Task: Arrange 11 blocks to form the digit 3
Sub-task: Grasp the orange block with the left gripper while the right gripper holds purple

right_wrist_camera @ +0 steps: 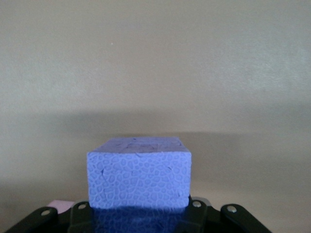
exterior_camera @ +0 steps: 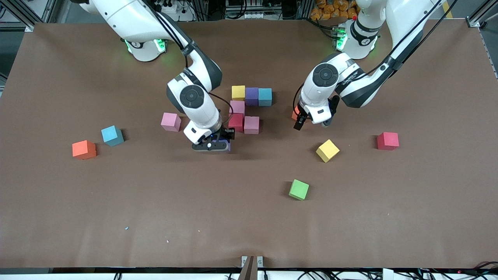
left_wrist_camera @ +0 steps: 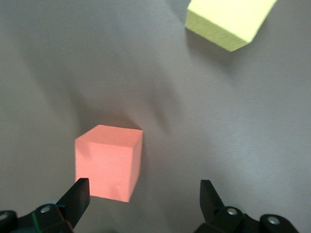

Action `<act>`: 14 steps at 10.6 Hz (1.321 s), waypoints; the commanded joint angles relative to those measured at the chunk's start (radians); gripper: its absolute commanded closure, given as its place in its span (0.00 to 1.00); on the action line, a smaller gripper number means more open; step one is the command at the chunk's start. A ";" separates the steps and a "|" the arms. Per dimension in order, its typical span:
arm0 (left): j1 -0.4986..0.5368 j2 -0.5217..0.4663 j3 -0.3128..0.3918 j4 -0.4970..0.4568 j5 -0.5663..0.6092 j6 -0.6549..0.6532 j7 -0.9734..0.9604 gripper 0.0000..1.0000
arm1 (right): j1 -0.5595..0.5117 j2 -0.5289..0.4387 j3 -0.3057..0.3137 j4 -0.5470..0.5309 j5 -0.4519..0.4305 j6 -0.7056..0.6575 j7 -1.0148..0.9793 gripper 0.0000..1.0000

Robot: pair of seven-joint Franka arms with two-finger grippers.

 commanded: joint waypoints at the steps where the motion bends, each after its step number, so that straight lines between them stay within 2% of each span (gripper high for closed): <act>1: 0.063 -0.024 -0.020 -0.066 -0.004 0.019 -0.004 0.00 | 0.018 0.086 0.001 0.129 0.005 -0.054 0.040 1.00; 3: 0.078 -0.015 -0.022 -0.093 -0.004 0.024 -0.004 0.00 | 0.063 0.095 -0.005 0.126 -0.014 -0.048 0.088 1.00; 5: 0.077 -0.009 -0.022 -0.110 -0.004 0.047 -0.004 0.00 | 0.081 0.106 -0.004 0.120 -0.131 -0.045 0.154 1.00; 6: 0.074 -0.009 -0.020 -0.119 -0.004 0.073 -0.004 0.00 | 0.092 0.106 -0.004 0.113 -0.159 -0.045 0.187 1.00; 9: 0.068 0.020 -0.020 -0.130 0.057 0.117 -0.004 0.00 | 0.095 0.100 -0.005 0.022 -0.172 0.085 0.222 1.00; 14: 0.066 0.064 -0.016 -0.162 0.149 0.145 -0.004 0.00 | 0.098 0.092 0.001 -0.012 -0.170 0.081 0.271 1.00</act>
